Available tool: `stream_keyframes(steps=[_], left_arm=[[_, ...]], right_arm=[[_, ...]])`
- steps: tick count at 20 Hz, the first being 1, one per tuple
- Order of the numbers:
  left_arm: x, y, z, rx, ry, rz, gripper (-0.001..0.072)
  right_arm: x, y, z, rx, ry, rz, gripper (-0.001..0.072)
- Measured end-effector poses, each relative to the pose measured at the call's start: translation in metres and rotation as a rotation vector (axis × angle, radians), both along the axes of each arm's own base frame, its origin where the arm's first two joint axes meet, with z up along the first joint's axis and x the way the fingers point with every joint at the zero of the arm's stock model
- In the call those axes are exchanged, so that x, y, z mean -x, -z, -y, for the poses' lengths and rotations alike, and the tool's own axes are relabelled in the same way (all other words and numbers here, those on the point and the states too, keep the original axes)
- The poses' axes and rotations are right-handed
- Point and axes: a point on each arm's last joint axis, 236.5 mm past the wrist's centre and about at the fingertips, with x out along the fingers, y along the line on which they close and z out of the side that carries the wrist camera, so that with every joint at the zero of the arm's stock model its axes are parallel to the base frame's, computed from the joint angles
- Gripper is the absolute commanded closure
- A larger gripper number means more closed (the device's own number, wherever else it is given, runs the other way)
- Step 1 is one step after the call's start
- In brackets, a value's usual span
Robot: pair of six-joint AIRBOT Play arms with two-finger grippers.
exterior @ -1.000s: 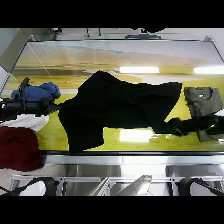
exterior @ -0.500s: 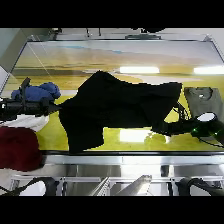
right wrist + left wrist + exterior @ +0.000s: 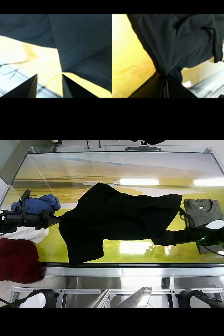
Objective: Fold the shirts.
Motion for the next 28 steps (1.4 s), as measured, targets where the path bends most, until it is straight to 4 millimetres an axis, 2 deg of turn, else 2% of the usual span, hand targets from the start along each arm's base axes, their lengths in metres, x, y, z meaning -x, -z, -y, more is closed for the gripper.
stream_keyframes(steps=[5, 7, 9, 13, 19, 23, 25, 28], left_arm=[[0.000, 0.000, 0.000, 0.000, 0.000, 0.000, 0.0682], [0.000, 0.000, 0.000, 0.000, 0.000, 0.000, 0.0682], [0.000, 0.000, 0.000, 0.000, 0.000, 0.000, 0.0682], [0.000, 0.000, 0.000, 0.000, 0.000, 0.000, 0.0682], [0.000, 0.000, 0.000, 0.000, 0.000, 0.000, 0.0682], [0.000, 0.000, 0.000, -0.001, 0.000, 0.000, 0.0682], [0.000, 0.000, 0.000, -0.001, 0.000, 0.000, 0.0682], [0.000, 0.000, 0.000, -0.001, 0.000, 0.000, 0.0682]], right_arm=[[-0.004, 0.003, 0.054, 0.049, 0.129, -0.028, 0.0371], [-0.003, 0.005, 0.063, 0.055, 0.152, -0.044, 0.0371], [-0.002, 0.007, 0.064, 0.061, 0.139, -0.041, 0.0371], [-0.003, 0.012, 0.040, 0.056, 0.049, -0.023, 0.0372], [-0.005, 0.037, -0.006, 0.011, -0.033, -0.059, 0.0372], [-0.009, 0.039, -0.034, -0.050, -0.048, -0.056, 0.0378], [-0.017, 0.038, -0.039, -0.062, -0.029, -0.034, 0.0692], [-0.032, 0.034, -0.045, -0.093, 0.039, -0.010, 0.0699]])
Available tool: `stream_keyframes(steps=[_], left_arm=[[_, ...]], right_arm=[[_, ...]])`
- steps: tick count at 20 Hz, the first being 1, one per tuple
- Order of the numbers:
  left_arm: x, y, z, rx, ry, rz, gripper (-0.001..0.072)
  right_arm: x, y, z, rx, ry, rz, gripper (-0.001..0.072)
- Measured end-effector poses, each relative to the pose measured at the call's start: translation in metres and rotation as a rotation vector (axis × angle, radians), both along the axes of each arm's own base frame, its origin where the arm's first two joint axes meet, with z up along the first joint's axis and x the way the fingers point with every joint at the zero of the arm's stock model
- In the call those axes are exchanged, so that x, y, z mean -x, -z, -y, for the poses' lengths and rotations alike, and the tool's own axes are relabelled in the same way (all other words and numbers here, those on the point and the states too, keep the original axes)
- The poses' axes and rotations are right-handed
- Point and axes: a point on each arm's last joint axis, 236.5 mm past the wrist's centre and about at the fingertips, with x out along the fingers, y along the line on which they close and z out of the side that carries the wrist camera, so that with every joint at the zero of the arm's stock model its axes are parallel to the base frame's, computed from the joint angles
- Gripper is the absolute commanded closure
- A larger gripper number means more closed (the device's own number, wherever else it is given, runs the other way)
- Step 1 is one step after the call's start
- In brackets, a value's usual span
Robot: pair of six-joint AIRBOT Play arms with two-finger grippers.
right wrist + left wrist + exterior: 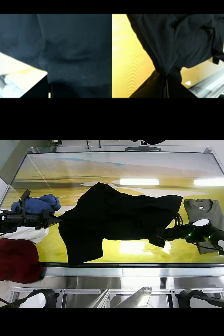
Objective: Fold the shirts.
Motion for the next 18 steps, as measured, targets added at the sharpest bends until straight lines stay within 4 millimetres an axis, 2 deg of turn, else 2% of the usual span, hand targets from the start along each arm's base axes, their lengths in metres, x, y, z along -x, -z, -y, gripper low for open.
stream_keyframes(steps=[3, 4, 5, 6, 7, 8, 9, 10, 11, 12, 13, 14, 15, 16, 17, 18], left_arm=[[0.000, -0.006, 0.005, 0.031, 0.006, 0.007, 0.0682], [0.000, -0.016, 0.010, 0.071, 0.016, 0.028, 0.0683], [-0.001, -0.036, 0.020, 0.142, 0.039, 0.073, 0.0684], [-0.002, -0.067, 0.032, 0.239, 0.070, 0.147, 0.0684], [-0.002, -0.109, 0.043, 0.351, 0.106, 0.247, 0.0684], [0.000, -0.167, 0.050, 0.480, 0.138, 0.394, 0.0683], [0.005, -0.228, 0.048, 0.593, 0.152, 0.560, 0.0683], [0.021, -0.295, 0.042, 0.702, 0.176, 0.757, 0.0682], [0.045, -0.355, 0.032, 0.783, 0.203, 0.946, 0.0682], [0.074, -0.406, 0.021, 0.844, 0.226, 1.125, 0.0683], [0.108, -0.450, 0.011, 0.882, 0.251, 1.295, 0.0683], [0.142, -0.483, 0.004, 0.901, 0.274, 1.440, 0.0682], [0.174, -0.511, -0.002, 0.895, 0.285, 1.574, 0.0682], [0.197, -0.531, -0.005, 0.858, 0.271, 1.674, 0.0681], [0.209, -0.545, -0.007, 0.809, 0.241, 1.731, 0.0680], [0.212, -0.554, -0.006, 0.739, 0.194, 1.751, 0.0679]], right_arm=[[-0.016, -0.018, -0.005, -0.071, 0.062, 0.026, 0.0699], [-0.023, -0.038, -0.009, -0.132, 0.073, 0.052, 0.0698], [-0.030, -0.066, -0.013, -0.207, 0.077, 0.094, 0.0698], [-0.040, -0.109, -0.016, -0.311, 0.083, 0.169, 0.0698], [-0.049, -0.161, -0.014, -0.413, 0.088, 0.273, 0.0698], [-0.054, -0.225, -0.007, -0.511, 0.091, 0.418, 0.0698], [-0.053, -0.285, 0.005, -0.572, 0.092, 0.573, 0.0698], [-0.042, -0.351, 0.018, -0.608, 0.087, 0.755, 0.0697], [-0.024, -0.407, 0.028, -0.605, 0.078, 0.924, 0.0697], [0.002, -0.461, 0.036, -0.574, 0.071, 1.098, 0.0696], [0.028, -0.502, 0.039, -0.517, 0.067, 1.245, 0.0697], [0.053, -0.538, 0.042, -0.425, 0.092, 1.389, 0.0697], [0.074, -0.565, 0.043, -0.328, 0.126, 1.504, 0.0697], [0.091, -0.586, 0.043, -0.216, 0.177, 1.601, 0.0697], [0.102, -0.598, 0.044, -0.103, 0.233, 1.660, 0.0698], [0.106, -0.602, 0.048, -0.016, 0.290, 1.673, 0.0698]])
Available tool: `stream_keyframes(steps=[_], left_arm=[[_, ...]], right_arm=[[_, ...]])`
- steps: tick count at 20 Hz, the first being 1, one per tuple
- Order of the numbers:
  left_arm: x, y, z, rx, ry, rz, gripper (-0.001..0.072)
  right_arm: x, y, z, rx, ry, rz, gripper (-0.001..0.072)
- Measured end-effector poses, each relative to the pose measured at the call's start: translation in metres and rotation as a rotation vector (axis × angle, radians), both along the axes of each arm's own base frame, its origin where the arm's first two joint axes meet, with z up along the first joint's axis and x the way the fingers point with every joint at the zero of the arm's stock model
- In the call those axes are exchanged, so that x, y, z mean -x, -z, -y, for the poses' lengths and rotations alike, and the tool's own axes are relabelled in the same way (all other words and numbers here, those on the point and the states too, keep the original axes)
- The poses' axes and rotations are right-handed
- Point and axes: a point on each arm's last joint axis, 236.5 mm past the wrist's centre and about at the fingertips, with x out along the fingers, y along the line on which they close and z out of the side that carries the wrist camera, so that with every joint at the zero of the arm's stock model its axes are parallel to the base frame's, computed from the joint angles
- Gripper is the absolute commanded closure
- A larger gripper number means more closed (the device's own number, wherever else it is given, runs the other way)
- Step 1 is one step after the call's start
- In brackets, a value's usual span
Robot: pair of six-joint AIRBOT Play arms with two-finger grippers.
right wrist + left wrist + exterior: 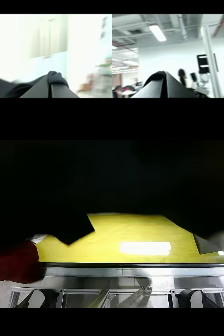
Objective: Fold the shirts.
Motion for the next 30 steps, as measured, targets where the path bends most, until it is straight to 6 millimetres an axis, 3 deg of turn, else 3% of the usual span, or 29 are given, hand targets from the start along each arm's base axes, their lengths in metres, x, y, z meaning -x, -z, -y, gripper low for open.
stream_keyframes(steps=[1, 3, 6, 8, 11, 12, 13, 14, 15, 16, 17, 18, 19, 21, 22, 23, 25, 26, 30], left_arm=[[-0.011, -0.001, 0.003, -0.025, -0.086, -0.047, 0.0679], [-0.052, 0.013, 0.006, -0.085, -0.229, -0.193, 0.0679], [-0.139, 0.070, 0.011, -0.201, -0.321, -0.467, 0.0680], [-0.203, 0.131, 0.025, -0.308, -0.315, -0.649, 0.0682], [-0.293, 0.258, 0.061, -0.496, -0.258, -0.919, 0.0682], [-0.321, 0.309, 0.072, -0.551, -0.248, -1.009, 0.0681], [-0.345, 0.353, 0.080, -0.591, -0.244, -1.081, 0.0658], [-0.367, 0.392, 0.082, -0.617, -0.253, -1.141, 0.0378], [-0.386, 0.424, 0.081, -0.632, -0.259, -1.195, 0.0267], [-0.402, 0.451, 0.078, -0.642, -0.257, -1.242, 0.0103], [-0.412, 0.468, 0.074, -0.653, -0.247, -1.270, 0.0043], [-0.419, 0.478, 0.067, -0.660, -0.231, -1.292, 0.0042], [-0.424, 0.481, 0.057, -0.657, -0.219, -1.314, 0.0043], [-0.424, 0.475, 0.033, -0.664, -0.206, -1.359, 0.0046], [-0.419, 0.473, 0.021, -0.681, -0.205, -1.391, 0.0046], [-0.408, 0.476, 0.007, -0.720, -0.210, -1.440, 0.0046], [-0.376, 0.490, -0.020, -0.825, -0.228, -1.566, 0.0046], [-0.356, 0.500, -0.029, -0.876, -0.230, -1.632, 0.0047], [-0.278, 0.551, -0.054, -0.988, -0.238, -1.885, 0.0047]], right_arm=[[-0.001, 0.002, 0.006, 0.000, 0.075, -0.021, 0.0698], [-0.014, 0.018, 0.026, -0.045, 0.155, -0.105, 0.0698], [-0.057, 0.078, 0.074, -0.202, 0.176, -0.302, 0.0698], [-0.095, 0.140, 0.094, -0.312, 0.125, -0.461, 0.0697], [-0.158, 0.257, 0.106, -0.442, 0.100, -0.706, 0.0695], [-0.180, 0.304, 0.108, -0.471, 0.129, -0.794, 0.0656], [-0.200, 0.348, 0.112, -0.488, 0.173, -0.874, 0.0446], [-0.217, 0.385, 0.118, -0.503, 0.225, -0.935, 0.0261], [-0.232, 0.421, 0.125, -0.504, 0.273, -0.993, 0.0258], [-0.244, 0.445, 0.128, -0.499, 0.291, -1.034, 0.0258], [-0.255, 0.461, 0.128, -0.488, 0.288, -1.062, 0.0263], [-0.265, 0.469, 0.128, -0.475, 0.274, -1.073, 0.0305], [-0.275, 0.468, 0.129, -0.464, 0.254, -1.068, 0.0409], [-0.285, 0.449, 0.133, -0.441, 0.202, -1.026, 0.0443], [-0.284, 0.436, 0.135, -0.425, 0.178, -1.003, 0.0506], [-0.281, 0.423, 0.139, -0.408, 0.161, -0.984, 0.0586], [-0.265, 0.404, 0.145, -0.381, 0.154, -0.983, 0.0624], [-0.255, 0.399, 0.149, -0.367, 0.165, -0.997, 0.0697], [-0.197, 0.411, 0.159, -0.326, 0.263, -1.107, 0.0697]])
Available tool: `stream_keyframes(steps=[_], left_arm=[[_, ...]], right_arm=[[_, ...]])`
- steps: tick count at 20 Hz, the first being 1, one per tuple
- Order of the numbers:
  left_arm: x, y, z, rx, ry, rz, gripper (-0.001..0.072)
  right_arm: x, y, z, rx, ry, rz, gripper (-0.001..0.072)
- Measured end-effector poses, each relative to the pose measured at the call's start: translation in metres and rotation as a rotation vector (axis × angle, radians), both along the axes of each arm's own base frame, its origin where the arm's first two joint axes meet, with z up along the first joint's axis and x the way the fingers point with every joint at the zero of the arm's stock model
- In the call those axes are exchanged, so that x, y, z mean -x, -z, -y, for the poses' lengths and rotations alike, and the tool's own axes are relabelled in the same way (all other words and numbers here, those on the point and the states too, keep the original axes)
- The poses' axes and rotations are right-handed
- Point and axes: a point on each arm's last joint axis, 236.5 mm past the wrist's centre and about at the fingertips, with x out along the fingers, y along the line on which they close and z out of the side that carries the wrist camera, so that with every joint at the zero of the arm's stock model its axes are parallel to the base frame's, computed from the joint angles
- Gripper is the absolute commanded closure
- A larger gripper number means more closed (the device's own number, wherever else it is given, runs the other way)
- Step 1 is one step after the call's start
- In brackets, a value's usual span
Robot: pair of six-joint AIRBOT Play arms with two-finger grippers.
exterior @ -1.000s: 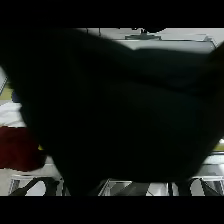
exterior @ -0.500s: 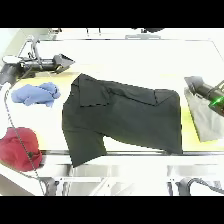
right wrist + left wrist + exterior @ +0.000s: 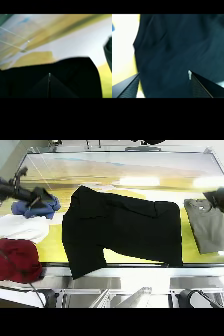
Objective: Fold the shirts.
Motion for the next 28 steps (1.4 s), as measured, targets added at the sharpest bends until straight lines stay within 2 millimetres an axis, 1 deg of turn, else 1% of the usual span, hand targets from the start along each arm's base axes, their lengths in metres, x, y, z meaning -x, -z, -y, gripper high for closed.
stream_keyframes(steps=[2, 3, 4, 5, 7, 9, 13, 14, 15, 16, 17, 18, 19, 20, 21, 23, 24, 25, 26, 28], left_arm=[[0.032, 0.031, 0.000, -0.013, -0.018, -0.091, 0.0048], [0.048, 0.045, 0.002, -0.017, -0.015, -0.131, 0.0099], [0.059, 0.056, 0.004, -0.016, -0.015, -0.158, 0.0114], [0.068, 0.068, 0.005, -0.025, -0.019, -0.174, 0.0114], [0.080, 0.085, 0.009, -0.035, -0.022, -0.192, 0.0114], [0.087, 0.097, 0.013, -0.042, -0.015, -0.196, 0.0115], [0.101, 0.108, 0.036, -0.016, 0.029, -0.209, 0.0116], [0.103, 0.109, 0.045, 0.001, 0.044, -0.206, 0.0179], [0.104, 0.109, 0.052, 0.014, 0.060, -0.200, 0.0327], [0.104, 0.110, 0.059, 0.026, 0.076, -0.192, 0.0414], [0.105, 0.110, 0.066, 0.042, 0.092, -0.186, 0.0466], [0.107, 0.110, 0.070, 0.045, 0.113, -0.180, 0.0556], [0.108, 0.109, 0.074, 0.054, 0.128, -0.179, 0.0670], [0.111, 0.106, 0.078, 0.072, 0.144, -0.179, 0.0690], [0.111, 0.104, 0.080, 0.083, 0.149, -0.178, 0.0690], [0.112, 0.102, 0.078, 0.096, 0.154, -0.174, 0.0690], [0.111, 0.101, 0.075, 0.100, 0.148, -0.169, 0.0690], [0.110, 0.099, 0.073, 0.103, 0.142, -0.165, 0.0690], [0.109, 0.097, 0.070, 0.111, 0.135, -0.162, 0.0690], [0.108, 0.096, 0.066, 0.118, 0.125, -0.161, 0.0688]], right_arm=[[0.028, 0.014, 0.005, 0.010, 0.047, -0.053, 0.0697], [0.039, 0.020, 0.007, 0.008, 0.069, -0.073, 0.0698], [0.049, 0.025, 0.009, 0.007, 0.086, -0.090, 0.0697], [0.056, 0.029, 0.009, 0.002, 0.096, -0.103, 0.0697], [0.067, 0.032, 0.009, -0.011, 0.108, -0.119, 0.0698], [0.075, 0.032, 0.008, -0.018, 0.108, -0.127, 0.0698], [0.084, 0.029, 0.009, -0.022, 0.120, -0.130, 0.0697], [0.086, 0.029, 0.011, -0.024, 0.125, -0.131, 0.0698], [0.087, 0.028, 0.013, -0.026, 0.132, -0.131, 0.0697], [0.090, 0.029, 0.016, -0.030, 0.140, -0.134, 0.0697], [0.093, 0.029, 0.020, -0.037, 0.154, -0.137, 0.0697], [0.097, 0.030, 0.025, -0.044, 0.168, -0.145, 0.0693], [0.102, 0.032, 0.031, -0.048, 0.182, -0.157, 0.0683], [0.108, 0.038, 0.039, -0.044, 0.198, -0.183, 0.0566], [0.118, 0.049, 0.043, -0.038, 0.196, -0.230, 0.0477], [0.140, 0.079, 0.047, -0.035, 0.182, -0.364, 0.0469], [0.152, 0.093, 0.044, -0.045, 0.155, -0.431, 0.0435], [0.162, 0.107, 0.039, -0.057, 0.124, -0.488, 0.0305], [0.173, 0.120, 0.031, -0.073, 0.079, -0.543, 0.0252], [0.187, 0.139, 0.016, -0.096, 0.005, -0.613, 0.0254]])
